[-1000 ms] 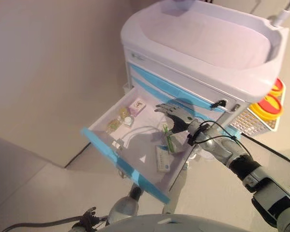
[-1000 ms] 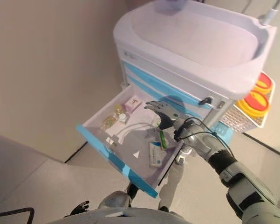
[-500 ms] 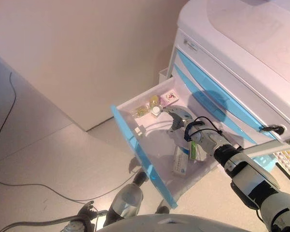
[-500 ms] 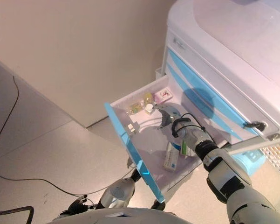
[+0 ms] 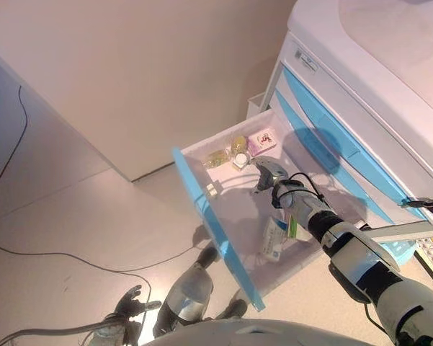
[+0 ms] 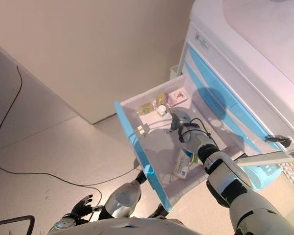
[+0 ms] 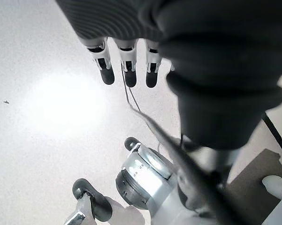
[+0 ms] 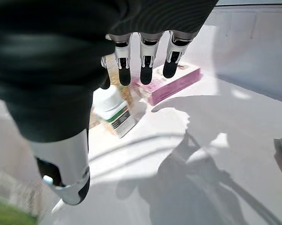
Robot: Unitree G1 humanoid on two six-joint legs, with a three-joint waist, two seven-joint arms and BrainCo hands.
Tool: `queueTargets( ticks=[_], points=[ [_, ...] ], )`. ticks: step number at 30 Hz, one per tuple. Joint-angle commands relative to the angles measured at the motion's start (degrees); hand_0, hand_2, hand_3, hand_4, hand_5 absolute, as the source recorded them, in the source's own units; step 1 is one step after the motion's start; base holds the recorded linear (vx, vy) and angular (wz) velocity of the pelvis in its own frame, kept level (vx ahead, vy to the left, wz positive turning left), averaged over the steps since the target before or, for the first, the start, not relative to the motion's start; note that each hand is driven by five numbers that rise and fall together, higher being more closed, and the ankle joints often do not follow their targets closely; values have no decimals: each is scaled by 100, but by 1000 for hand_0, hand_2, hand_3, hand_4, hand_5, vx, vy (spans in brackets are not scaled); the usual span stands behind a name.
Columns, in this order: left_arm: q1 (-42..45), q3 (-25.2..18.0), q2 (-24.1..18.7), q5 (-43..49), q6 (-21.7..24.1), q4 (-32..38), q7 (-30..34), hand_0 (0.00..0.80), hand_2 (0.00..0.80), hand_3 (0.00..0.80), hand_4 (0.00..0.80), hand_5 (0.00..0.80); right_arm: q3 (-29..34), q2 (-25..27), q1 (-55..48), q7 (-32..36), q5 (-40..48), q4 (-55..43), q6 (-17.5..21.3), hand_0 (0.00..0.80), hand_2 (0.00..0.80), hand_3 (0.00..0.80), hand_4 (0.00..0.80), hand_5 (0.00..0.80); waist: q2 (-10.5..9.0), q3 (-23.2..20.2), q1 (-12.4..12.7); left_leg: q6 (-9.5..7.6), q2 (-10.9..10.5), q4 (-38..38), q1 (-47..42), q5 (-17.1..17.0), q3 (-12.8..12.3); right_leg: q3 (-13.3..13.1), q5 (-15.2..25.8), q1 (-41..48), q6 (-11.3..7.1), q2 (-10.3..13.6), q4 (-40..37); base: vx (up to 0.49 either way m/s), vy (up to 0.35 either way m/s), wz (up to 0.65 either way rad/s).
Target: Open the drawer and pick up the medicine
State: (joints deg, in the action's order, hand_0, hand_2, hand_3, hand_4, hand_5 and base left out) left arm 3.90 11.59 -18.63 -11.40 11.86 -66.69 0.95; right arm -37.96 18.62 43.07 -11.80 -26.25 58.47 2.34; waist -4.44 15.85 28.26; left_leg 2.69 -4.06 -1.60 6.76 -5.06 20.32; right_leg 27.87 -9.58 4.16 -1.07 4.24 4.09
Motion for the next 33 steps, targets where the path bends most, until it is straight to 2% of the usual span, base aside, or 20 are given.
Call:
queueTargets(
  ticks=[1, 10, 17, 21, 27, 33],
  points=[
    [-3, 264, -118, -221, 242, -211, 72, 0, 0, 0, 0, 0, 186, 40, 478, -608, 326, -27, 46, 0, 0, 0, 0, 0, 62, 72, 15, -369, -360, -70, 32, 385, -30, -373, 593, -336, -325, 427, 301, -26, 36, 0],
    [33, 417, -46, -416, 342, -65, 41, 0, 0, 0, 0, 0, 402, 118, 549, -894, 698, -82, 24, 0, 0, 0, 0, 0, 153, 203, -50, -395, -372, -120, 105, 408, -94, -451, 645, -437, -386, 477, 310, -5, 24, -1],
    [-47, 527, -55, -480, 332, 4, 86, 0, 0, 0, 0, 0, 433, 130, 740, -744, 665, -65, 0, 0, 0, 0, 0, 0, 194, 286, -67, -392, -373, -129, 148, 416, -136, -475, 692, -490, -415, 502, 275, 0, 0, 0],
    [-81, 492, -138, -438, 295, 48, 94, 0, 0, 0, 0, 0, 238, 270, 854, -457, 128, -82, 92, 0, 0, 0, 0, 0, 125, 329, -78, -401, -363, -127, 161, 436, -188, -526, 756, -519, -456, 490, 221, 0, -13, -1],
    [-47, 394, -254, -258, 240, 69, 45, 0, 0, 0, 0, 0, 52, 515, 708, -463, 46, -259, 319, 0, 0, 0, 0, 0, -60, 266, -162, -422, -327, -135, 97, 521, -290, -647, 838, -508, -488, 438, 111, 41, -54, -11],
    [-82, 436, -236, -256, 173, 120, 12, 0, 0, 0, 0, 0, 11, 592, 541, -577, -28, -502, 573, 0, 0, 0, 0, 0, -103, 210, -283, -435, -347, -178, 87, 593, -369, -766, 928, -546, -491, 401, -30, 44, -4, -19]
  ],
)
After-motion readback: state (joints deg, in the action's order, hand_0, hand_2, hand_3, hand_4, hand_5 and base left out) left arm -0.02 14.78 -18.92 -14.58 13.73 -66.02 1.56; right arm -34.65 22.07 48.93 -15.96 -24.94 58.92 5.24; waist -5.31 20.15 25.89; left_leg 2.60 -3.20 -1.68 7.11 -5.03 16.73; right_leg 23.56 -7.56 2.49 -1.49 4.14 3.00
